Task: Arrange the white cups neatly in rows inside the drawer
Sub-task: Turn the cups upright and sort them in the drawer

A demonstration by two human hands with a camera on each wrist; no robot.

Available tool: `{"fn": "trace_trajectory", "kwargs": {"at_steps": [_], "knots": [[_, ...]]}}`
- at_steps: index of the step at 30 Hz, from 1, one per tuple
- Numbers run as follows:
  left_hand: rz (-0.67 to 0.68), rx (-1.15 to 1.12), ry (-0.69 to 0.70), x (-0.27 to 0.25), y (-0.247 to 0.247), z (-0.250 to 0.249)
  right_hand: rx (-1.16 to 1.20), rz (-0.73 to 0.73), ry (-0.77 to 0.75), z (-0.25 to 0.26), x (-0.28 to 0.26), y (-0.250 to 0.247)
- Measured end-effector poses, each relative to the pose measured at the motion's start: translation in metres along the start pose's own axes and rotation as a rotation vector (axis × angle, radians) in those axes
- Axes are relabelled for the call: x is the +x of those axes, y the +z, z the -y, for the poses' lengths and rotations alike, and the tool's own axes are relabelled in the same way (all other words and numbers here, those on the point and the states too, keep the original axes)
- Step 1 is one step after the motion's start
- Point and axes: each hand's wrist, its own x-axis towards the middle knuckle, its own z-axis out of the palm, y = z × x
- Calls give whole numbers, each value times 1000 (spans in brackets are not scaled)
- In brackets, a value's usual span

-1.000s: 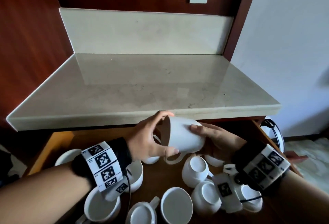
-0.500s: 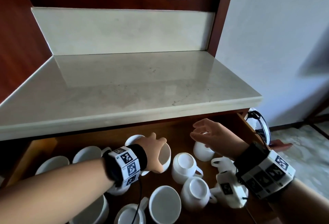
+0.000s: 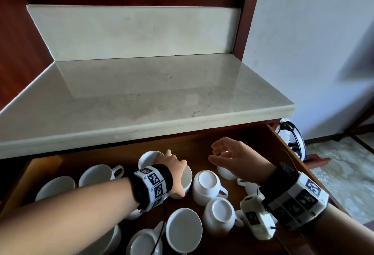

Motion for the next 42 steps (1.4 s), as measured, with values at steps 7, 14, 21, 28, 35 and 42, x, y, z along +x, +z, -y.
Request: {"fn": "trace_trajectory", "kwargs": {"at_steps": [7, 14, 21, 28, 35, 42], "knots": [[-95, -33, 2, -12, 9, 12, -88, 52, -67, 9, 7, 22], [-208, -270, -79, -80, -5, 69, -411, 317, -396, 52, -5, 67], [-242, -376, -148, -143, 4, 103, -1040, 708, -801, 71, -17, 162], [-214, -473, -214, -164, 24, 111, -1222, 654, -861, 52, -7, 215], [-250, -501, -183, -173, 22, 115, -1099, 620, -909, 62, -15, 205], [-343, -728, -83, -177, 19, 116, -341, 412, -579, 89, -14, 89]]}}
